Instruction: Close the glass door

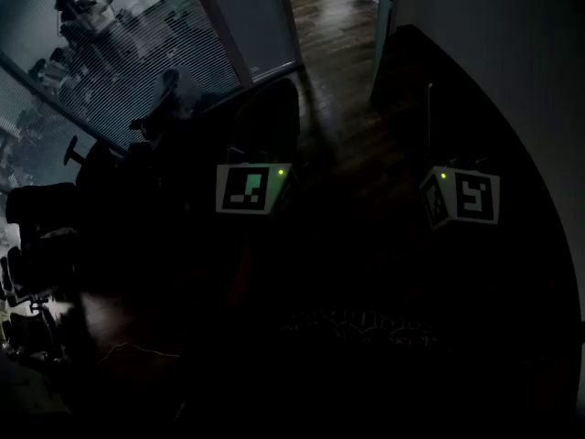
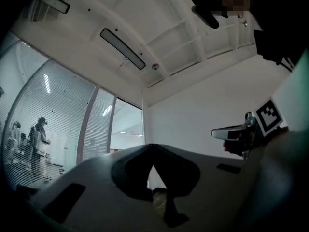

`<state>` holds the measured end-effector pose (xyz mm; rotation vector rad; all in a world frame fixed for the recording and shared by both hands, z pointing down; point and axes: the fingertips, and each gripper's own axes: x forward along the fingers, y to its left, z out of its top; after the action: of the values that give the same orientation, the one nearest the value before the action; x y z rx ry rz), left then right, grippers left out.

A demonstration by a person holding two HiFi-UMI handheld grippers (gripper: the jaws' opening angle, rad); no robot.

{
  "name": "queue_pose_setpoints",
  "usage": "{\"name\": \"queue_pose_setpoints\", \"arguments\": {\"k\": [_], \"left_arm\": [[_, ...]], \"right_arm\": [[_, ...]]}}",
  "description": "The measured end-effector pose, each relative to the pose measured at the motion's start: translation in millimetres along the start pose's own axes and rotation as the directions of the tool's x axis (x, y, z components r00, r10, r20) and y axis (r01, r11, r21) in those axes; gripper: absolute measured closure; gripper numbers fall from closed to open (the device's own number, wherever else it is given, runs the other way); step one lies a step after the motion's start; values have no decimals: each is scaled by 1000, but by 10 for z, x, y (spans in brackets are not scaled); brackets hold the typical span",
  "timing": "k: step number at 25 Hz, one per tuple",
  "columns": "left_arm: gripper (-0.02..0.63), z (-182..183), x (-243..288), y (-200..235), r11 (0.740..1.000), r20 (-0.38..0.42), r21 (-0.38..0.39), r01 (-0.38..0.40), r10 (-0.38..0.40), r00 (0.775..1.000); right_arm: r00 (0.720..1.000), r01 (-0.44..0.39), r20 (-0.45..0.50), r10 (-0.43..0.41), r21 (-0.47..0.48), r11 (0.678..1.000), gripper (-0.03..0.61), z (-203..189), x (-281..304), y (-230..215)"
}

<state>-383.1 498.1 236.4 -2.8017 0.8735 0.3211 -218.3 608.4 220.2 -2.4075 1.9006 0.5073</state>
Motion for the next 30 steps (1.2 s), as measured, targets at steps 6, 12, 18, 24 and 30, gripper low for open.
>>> {"name": "queue_pose_setpoints", "arguments": {"k": [6, 12, 18, 24, 30], "left_arm": [[612, -17, 2, -29, 1000, 0, 6, 1, -1, 1000], [612, -26, 6, -34, 1000, -6, 1, 2, -2, 1000], [612, -79, 21, -109, 1000, -15, 0, -1, 1, 1000], [612, -92, 83, -214, 1000, -1, 3, -9, 9, 1000], [612, -127, 172, -355, 1000, 2, 7, 7, -7, 1000]], "right_arm": [[1000, -1, 0, 1, 1, 1000, 575, -30, -13, -21], [1000, -3, -5, 3, 6, 1000, 575, -40, -5, -38], [1000, 6, 0, -6, 31, 999, 575, -96, -52, -133], [1000, -5, 2, 5, 38, 999, 575, -150, -57, -250], [1000, -22, -15, 23, 51, 998, 575, -236, -20, -378]]}}
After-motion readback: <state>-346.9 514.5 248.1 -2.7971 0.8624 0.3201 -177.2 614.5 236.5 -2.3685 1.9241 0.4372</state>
